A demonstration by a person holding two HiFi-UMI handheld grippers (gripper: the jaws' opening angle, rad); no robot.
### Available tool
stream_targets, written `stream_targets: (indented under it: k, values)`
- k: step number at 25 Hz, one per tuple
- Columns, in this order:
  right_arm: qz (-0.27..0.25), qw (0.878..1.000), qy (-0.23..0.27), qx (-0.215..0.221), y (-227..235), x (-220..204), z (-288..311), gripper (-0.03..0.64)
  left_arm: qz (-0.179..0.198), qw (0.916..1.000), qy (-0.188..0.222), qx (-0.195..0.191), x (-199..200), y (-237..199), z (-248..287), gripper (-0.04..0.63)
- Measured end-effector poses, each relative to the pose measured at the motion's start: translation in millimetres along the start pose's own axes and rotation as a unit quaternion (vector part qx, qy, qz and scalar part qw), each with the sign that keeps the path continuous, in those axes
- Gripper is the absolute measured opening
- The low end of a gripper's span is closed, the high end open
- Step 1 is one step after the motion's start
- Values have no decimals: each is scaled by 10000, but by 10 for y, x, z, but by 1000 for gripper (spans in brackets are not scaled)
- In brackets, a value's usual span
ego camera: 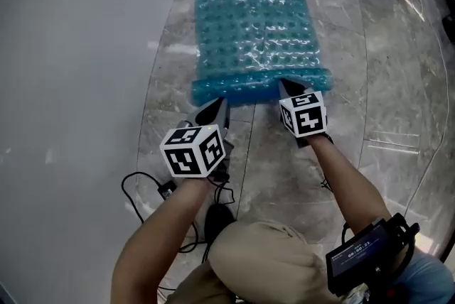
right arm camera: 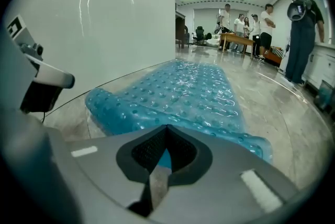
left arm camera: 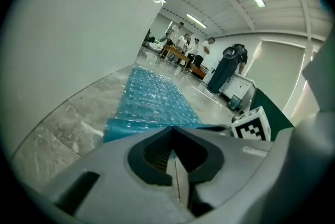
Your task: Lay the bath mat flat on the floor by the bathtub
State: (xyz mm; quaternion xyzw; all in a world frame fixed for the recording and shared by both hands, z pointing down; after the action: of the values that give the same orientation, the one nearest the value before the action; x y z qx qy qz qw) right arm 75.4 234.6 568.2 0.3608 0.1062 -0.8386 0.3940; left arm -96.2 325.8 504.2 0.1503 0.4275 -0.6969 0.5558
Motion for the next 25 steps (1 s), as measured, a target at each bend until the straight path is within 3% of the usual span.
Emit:
stream_targets:
  k: [3,11,16,19,22,25]
  values:
    - [32,9999,124,-75,-65,27,-63,4,-63,9993,371,61,68,13,221,6]
    - [417,9986,131,291,-195,-435,-250,5,666,9975,179,168,-105,168,689,6]
    - [472,9965,293,623,-247,-303,-463,5,668,9975,-77,203,-338,109,740,6]
    - [384,9965,553,490,-210,-109,-555,5,465,9986,-243,105,-543,123,622,6]
    - [344,9978,358,450,-207,-91,-427,5,214,9988,-442,35,-692,143,499,6]
    - [331,9985,250,354,-219,-159,-361,5,313,9987,-410,-26,-658,239,358,6]
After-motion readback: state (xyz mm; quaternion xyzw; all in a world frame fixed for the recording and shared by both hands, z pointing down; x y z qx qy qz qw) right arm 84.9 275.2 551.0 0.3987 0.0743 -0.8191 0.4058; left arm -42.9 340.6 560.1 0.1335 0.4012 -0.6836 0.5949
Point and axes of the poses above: the fingertips, and each gripper's own axes: z forward along the fingers, y to its right, x out of its top, the point moved 4 cm from there along -z, backward along the fingers, and after that the axes turned 7 degrees about x, right-handed, at the moved point
